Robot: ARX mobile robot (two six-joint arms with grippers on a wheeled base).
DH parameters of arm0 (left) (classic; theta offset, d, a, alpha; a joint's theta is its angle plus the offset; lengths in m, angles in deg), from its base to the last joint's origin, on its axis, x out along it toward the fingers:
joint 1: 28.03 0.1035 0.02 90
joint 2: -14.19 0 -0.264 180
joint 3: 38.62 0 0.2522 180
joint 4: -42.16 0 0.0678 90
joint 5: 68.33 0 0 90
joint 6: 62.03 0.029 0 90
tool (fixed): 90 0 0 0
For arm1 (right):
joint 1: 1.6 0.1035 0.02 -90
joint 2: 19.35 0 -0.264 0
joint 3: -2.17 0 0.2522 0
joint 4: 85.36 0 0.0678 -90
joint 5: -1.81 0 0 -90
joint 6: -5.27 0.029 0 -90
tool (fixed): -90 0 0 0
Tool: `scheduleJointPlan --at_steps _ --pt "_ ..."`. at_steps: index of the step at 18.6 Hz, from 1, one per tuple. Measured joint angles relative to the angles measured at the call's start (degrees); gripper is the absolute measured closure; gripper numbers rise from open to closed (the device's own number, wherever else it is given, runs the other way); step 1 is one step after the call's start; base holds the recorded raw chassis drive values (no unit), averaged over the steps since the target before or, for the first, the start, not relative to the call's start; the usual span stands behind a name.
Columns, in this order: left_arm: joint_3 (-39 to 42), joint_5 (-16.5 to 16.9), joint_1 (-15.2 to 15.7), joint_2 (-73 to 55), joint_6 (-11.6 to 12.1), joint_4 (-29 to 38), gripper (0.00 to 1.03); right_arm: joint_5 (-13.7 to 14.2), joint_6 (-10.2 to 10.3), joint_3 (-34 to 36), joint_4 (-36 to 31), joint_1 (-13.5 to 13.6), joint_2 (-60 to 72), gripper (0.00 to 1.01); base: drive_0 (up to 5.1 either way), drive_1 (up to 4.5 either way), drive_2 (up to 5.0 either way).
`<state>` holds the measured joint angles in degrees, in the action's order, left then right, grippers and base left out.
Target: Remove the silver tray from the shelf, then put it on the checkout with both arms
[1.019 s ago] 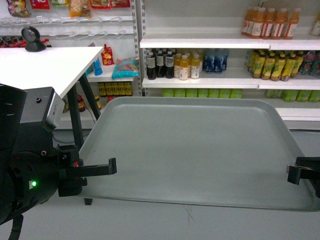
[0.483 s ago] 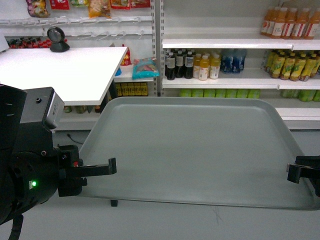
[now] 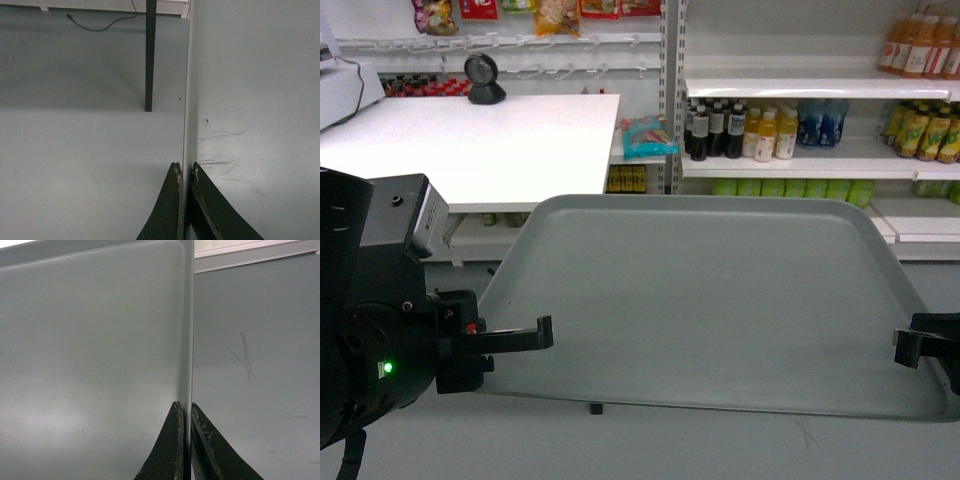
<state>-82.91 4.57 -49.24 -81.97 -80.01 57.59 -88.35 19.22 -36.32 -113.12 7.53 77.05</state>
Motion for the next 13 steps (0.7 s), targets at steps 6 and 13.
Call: scheduleJointPlan --at_steps 6,13 --pt "0.0 -0.1 0.0 0.0 0.0 0.0 1.00 0.0 0.0 0.0 0.0 0.0 0.0 0.99 -5.0 2.42 2.4" --pt "0.0 0.0 0.0 0.0 0.0 0.0 1.00 0.0 0.0 0.0 -0.1 0.0 0.0 0.99 -4.9 3.10 1.7"
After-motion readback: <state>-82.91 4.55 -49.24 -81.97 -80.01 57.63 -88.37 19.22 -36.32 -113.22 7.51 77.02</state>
